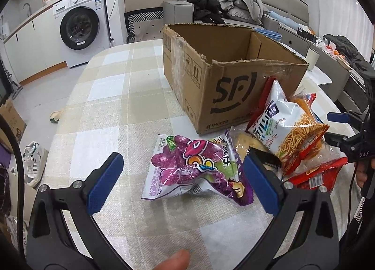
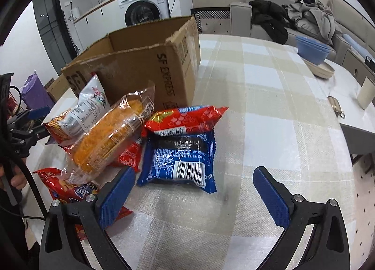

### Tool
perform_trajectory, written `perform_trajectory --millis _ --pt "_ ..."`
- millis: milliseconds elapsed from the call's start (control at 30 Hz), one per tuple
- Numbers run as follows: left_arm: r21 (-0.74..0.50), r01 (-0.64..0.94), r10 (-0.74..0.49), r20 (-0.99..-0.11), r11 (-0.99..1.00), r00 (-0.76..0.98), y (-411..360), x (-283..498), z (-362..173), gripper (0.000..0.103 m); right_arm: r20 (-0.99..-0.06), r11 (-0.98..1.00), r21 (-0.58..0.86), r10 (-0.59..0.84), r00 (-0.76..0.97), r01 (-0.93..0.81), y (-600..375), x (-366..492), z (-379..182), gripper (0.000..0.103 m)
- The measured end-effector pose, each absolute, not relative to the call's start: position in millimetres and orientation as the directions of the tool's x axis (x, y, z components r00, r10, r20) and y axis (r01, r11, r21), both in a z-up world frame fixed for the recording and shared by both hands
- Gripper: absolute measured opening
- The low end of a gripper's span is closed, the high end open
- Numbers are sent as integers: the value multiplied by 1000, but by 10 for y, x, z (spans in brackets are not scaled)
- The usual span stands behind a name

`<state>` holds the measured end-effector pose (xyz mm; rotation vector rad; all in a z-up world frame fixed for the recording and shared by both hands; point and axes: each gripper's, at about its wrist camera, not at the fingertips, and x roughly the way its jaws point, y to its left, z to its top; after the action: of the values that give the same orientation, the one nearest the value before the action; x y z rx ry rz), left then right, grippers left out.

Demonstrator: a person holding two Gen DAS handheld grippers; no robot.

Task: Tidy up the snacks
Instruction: 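Grasp the purple grape candy bag with the left tool while the right tool grasps the blue biscuit pack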

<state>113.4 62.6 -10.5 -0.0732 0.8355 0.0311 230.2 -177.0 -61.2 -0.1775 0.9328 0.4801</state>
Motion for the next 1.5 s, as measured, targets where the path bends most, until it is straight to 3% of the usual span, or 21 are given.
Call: perform_trajectory --millis 400,667,1100,1500 --pt "-49 -75 13 -746 996 665 676 1127 -156 102 -832 881 52 299 468 -470 -1590 2479 -783 101" --pt "-52 -75 11 -751 996 660 678 1158 -207 102 -826 874 37 301 477 -485 -1557 2464 -780 87" --pt "-55 -69 4 -753 996 658 644 1160 -244 102 -806 842 29 339 485 -539 -1592 2288 -734 51" --pt "-104 -40 -54 -761 994 646 632 1173 -326 102 -775 832 40 375 508 -553 -1825 2184 -535 46"
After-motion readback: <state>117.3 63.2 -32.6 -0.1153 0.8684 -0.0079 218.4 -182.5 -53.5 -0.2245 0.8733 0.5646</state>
